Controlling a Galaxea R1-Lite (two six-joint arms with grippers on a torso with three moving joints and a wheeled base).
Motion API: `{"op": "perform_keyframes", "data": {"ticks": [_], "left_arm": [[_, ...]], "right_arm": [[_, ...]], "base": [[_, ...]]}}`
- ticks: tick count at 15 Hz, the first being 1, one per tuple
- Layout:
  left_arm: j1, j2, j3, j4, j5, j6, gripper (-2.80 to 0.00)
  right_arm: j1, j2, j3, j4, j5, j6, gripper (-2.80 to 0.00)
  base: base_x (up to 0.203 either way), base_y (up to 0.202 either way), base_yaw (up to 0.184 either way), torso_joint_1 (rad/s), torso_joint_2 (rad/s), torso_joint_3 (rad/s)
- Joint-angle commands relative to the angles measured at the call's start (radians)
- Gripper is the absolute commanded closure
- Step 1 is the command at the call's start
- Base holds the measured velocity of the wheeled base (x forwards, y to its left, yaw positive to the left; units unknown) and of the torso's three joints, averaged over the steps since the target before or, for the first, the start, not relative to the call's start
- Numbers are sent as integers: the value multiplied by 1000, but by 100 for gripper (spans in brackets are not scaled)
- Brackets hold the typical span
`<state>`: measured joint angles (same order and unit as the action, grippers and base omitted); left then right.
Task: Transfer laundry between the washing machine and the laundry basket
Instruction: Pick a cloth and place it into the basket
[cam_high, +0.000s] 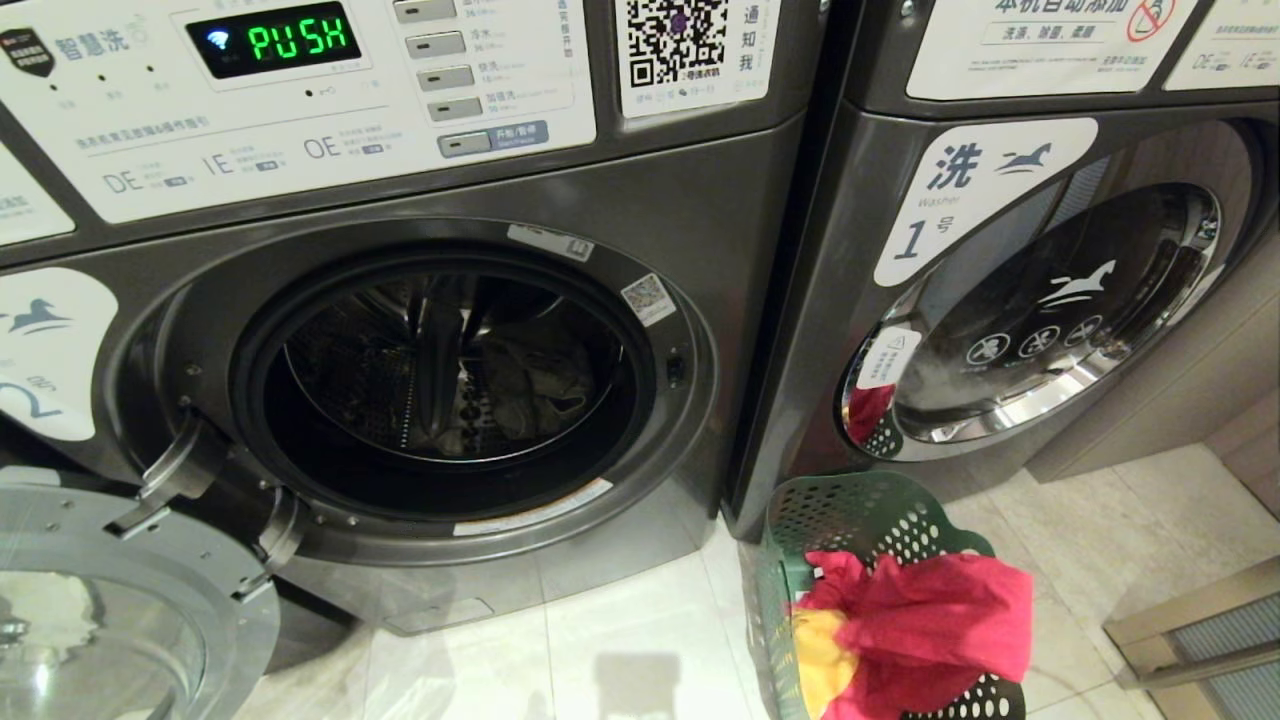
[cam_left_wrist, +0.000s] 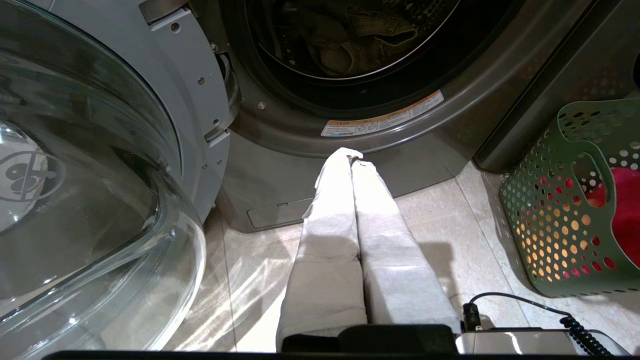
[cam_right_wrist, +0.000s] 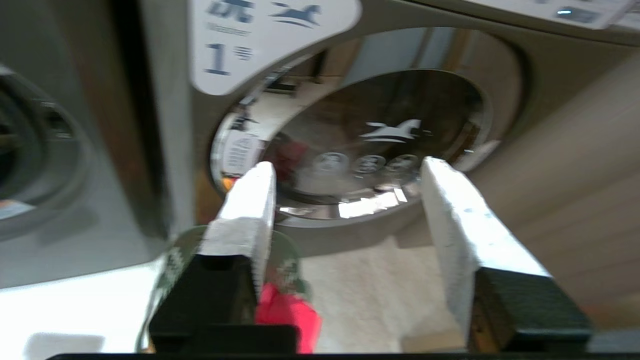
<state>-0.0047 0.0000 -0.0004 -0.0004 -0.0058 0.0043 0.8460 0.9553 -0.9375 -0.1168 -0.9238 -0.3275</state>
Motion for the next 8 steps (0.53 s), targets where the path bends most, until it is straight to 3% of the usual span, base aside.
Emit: {"op": "perform_keyframes", "data": {"ticks": [1,8], "left_arm": [[0,0,0,-1,0,0,0],[0,0,0,-1,0,0,0]], "right_arm": [[1,3,9,1,8,7,-280],[1,31,-6,4,10,5,-280]], "base": [[0,0,0,0,0,0],[0,0,0,0,0,0]]}}
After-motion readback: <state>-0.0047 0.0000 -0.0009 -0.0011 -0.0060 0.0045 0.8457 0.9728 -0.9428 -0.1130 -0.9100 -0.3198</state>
